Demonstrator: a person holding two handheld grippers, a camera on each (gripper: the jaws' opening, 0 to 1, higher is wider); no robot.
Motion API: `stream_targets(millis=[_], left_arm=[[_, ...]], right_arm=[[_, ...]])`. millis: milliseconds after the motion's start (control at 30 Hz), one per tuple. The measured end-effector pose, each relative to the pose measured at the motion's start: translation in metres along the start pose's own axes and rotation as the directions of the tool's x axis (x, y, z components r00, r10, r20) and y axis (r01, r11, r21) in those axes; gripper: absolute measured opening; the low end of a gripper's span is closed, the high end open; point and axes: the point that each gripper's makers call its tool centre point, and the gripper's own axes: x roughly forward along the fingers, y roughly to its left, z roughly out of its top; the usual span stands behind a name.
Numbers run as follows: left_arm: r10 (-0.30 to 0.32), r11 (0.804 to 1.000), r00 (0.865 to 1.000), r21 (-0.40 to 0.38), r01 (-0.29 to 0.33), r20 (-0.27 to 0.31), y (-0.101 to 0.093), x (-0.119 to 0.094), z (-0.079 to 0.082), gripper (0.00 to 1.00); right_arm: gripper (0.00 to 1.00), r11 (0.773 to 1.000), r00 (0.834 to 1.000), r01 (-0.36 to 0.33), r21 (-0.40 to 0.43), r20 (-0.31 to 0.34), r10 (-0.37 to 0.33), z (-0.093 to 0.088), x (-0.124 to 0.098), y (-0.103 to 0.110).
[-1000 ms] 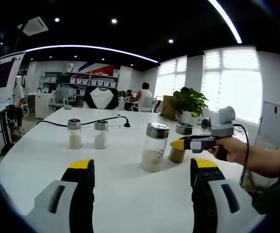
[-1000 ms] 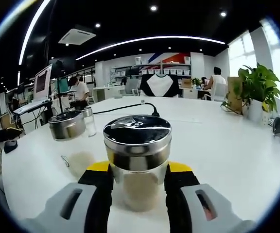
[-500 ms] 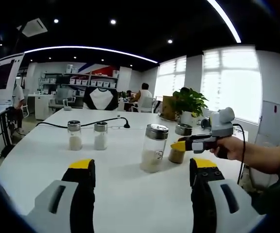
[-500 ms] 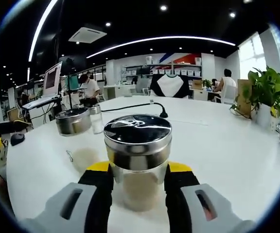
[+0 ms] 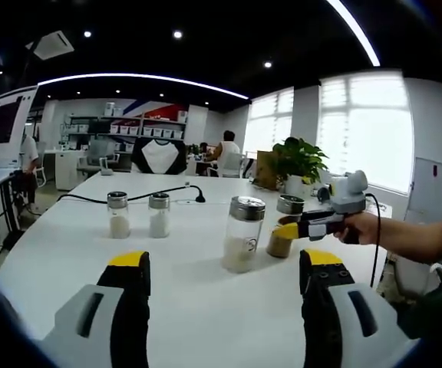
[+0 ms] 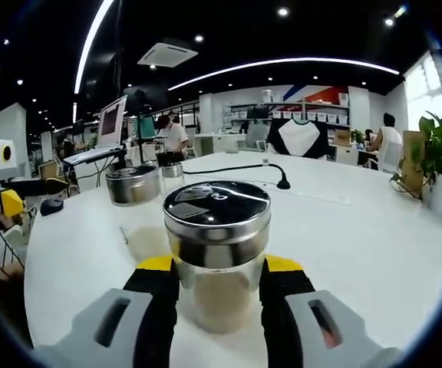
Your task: Rotate the seasoning bottle until the label or dispensing opening points toward the visible target arrow and the bottle remains upright within the marked orientation range
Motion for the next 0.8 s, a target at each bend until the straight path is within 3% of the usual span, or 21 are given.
stream_targets(millis=[333,800], left_arm=[[0.000,1.000,1.000,0.006,0.000,0.000,-0.0017,-0.0015,0.0016,0.84],[0.006,1.000,1.000,0.012,-0.006,0.013,0.0021,-0.0017,0.0084,0.84]], right_arm=[[0.40,0.990,0.991,-0.133,-0.044,-0.004,0.133,-0.0009,-0.0019,0.0060],[0.40,0.977,0.979,-0.206,-0.062,-0.015,0.206,-0.0013,-0.0027,0.0064]])
